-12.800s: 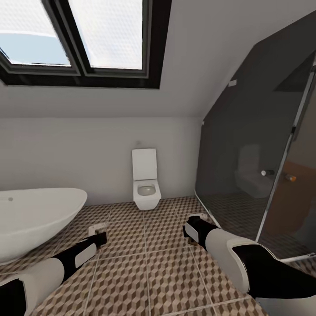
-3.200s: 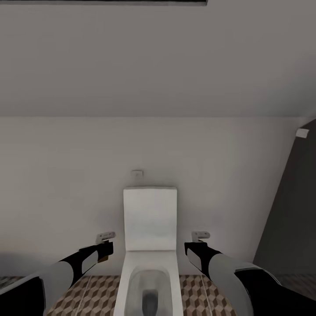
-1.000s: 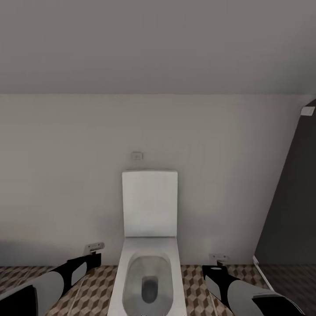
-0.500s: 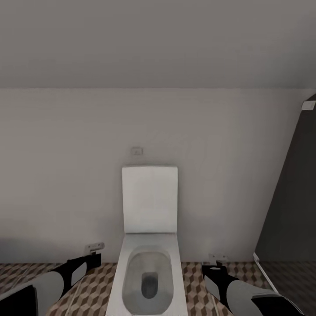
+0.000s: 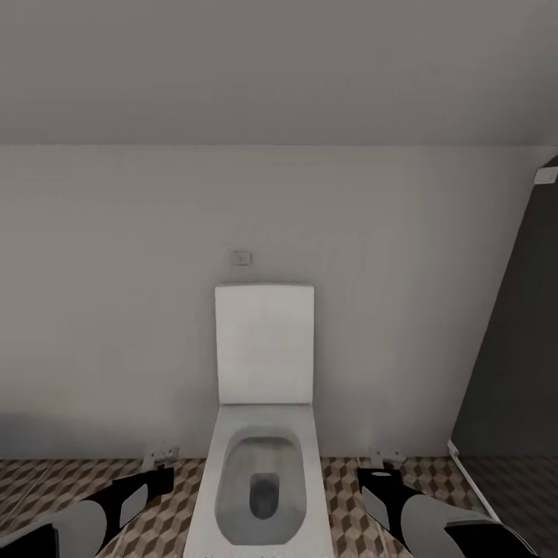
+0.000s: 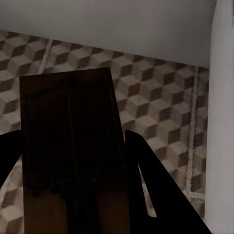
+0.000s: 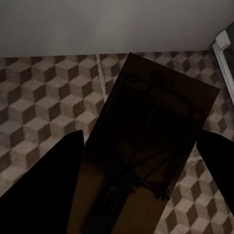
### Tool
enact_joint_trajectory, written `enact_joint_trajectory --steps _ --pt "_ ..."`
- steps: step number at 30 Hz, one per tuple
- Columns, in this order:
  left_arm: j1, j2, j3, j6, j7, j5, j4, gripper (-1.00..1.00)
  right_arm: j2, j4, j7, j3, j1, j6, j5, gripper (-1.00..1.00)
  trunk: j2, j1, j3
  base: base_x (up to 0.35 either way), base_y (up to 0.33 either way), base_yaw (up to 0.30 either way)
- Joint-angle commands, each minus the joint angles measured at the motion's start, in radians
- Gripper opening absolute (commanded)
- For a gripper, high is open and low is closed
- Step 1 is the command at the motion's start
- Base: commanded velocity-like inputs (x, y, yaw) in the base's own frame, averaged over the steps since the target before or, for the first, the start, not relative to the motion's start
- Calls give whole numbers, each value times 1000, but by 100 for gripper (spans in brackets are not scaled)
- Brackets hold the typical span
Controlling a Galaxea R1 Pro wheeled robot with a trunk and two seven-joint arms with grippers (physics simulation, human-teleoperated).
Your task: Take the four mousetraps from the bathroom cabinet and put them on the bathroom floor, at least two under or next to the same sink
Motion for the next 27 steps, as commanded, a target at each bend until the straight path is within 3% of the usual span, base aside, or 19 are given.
enact_joint_trajectory --steps 1,11,27 --pt "1 3 -8 3 -2 7 1 -100 1 2 -4 4 -1 1 -3 -100 -8 4 -4 0 0 0" --pt "22 32 -8 -2 -3 7 9 -100 3 1 -4 5 -1 0 -3 -100 -78 42 -36 0 0 0" --pt "22 34 -8 -2 -2 7 9 -100 4 2 -4 4 -1 0 -3 -100 -190 103 -86 0 0 0"
